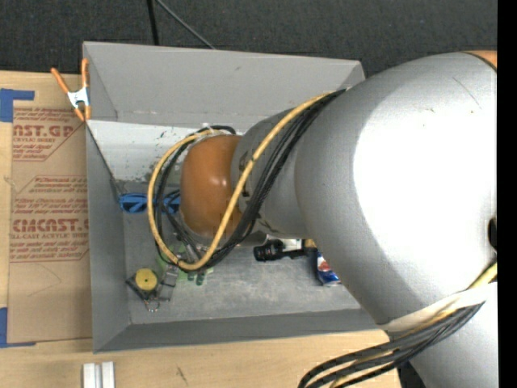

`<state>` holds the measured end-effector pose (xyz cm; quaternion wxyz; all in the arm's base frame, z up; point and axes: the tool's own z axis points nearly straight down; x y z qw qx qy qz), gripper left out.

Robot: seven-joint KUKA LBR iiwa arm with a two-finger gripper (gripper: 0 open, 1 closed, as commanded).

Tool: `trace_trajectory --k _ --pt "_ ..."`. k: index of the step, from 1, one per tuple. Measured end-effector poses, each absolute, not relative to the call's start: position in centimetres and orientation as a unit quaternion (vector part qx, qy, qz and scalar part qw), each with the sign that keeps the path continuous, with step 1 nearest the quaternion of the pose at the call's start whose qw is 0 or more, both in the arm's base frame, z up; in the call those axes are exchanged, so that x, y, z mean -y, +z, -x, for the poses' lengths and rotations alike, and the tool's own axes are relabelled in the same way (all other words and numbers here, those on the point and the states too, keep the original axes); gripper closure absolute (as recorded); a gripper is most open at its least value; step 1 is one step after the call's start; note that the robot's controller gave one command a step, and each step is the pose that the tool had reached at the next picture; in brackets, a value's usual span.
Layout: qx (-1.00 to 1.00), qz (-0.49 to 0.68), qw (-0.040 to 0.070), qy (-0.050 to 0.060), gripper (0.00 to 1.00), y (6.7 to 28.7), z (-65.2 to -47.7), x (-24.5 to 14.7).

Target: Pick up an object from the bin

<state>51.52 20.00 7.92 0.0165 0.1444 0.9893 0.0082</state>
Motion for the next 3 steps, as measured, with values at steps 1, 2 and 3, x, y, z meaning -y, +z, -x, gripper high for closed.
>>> trace_trajectory --k 1,2,3 --pt "-1.000 -0.019 0.000 0.001 0.00 7.0 -49.1 -24.6" --pt "-1.000 -0.019 0.000 0.000 1.00 7.1 -49.2 -24.6" --pt "-1.000 -0.012 0.004 0.002 1.00 20.7 -50.3 -23.1"
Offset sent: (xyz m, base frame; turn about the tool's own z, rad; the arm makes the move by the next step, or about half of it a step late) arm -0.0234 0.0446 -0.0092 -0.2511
